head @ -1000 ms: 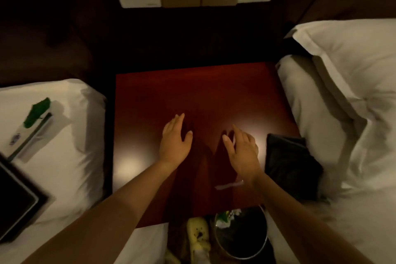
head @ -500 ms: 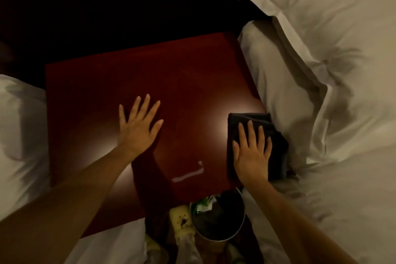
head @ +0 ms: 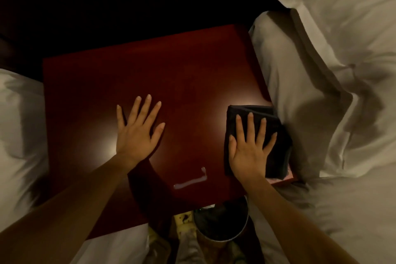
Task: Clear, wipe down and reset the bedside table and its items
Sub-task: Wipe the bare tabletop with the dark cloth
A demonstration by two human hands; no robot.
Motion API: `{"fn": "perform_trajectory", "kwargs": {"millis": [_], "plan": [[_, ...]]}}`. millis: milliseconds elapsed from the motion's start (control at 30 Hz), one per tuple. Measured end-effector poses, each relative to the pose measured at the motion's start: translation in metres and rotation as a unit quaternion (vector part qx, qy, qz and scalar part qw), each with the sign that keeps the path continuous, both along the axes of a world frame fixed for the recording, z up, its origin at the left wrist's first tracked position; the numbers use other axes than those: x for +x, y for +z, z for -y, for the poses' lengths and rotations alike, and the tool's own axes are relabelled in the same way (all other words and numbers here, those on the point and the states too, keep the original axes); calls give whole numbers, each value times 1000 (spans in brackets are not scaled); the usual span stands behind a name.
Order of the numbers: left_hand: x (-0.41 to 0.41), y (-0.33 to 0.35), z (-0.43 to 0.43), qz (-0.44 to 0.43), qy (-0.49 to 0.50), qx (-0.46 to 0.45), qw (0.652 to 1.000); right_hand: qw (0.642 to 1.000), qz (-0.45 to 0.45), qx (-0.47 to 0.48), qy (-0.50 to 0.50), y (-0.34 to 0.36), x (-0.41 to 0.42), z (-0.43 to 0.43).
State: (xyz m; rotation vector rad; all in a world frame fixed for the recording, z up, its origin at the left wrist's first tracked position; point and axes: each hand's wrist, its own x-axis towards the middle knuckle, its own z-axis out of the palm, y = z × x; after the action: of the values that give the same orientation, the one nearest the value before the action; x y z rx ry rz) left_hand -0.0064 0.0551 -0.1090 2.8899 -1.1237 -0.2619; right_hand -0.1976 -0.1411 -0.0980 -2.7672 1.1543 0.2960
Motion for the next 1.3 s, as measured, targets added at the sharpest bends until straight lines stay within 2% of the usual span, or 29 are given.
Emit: {"fn": "perform_trajectory", "kwargs": {"millis": [433, 900, 1100, 1300], "plan": [[3, -8, -2, 2, -9, -20, 1000, 999, 4, 2, 52, -7, 107, 43], [3, -11, -3, 17, -14, -31, 999, 994, 59, 14, 92, -8, 235, 73], [3, -11, -2, 20, -12, -37, 999, 995, 69, 20, 74, -8, 257, 65], [3, -9, -2, 12, -16, -39, 999, 994, 73, 27, 82, -5, 241, 42]]}}
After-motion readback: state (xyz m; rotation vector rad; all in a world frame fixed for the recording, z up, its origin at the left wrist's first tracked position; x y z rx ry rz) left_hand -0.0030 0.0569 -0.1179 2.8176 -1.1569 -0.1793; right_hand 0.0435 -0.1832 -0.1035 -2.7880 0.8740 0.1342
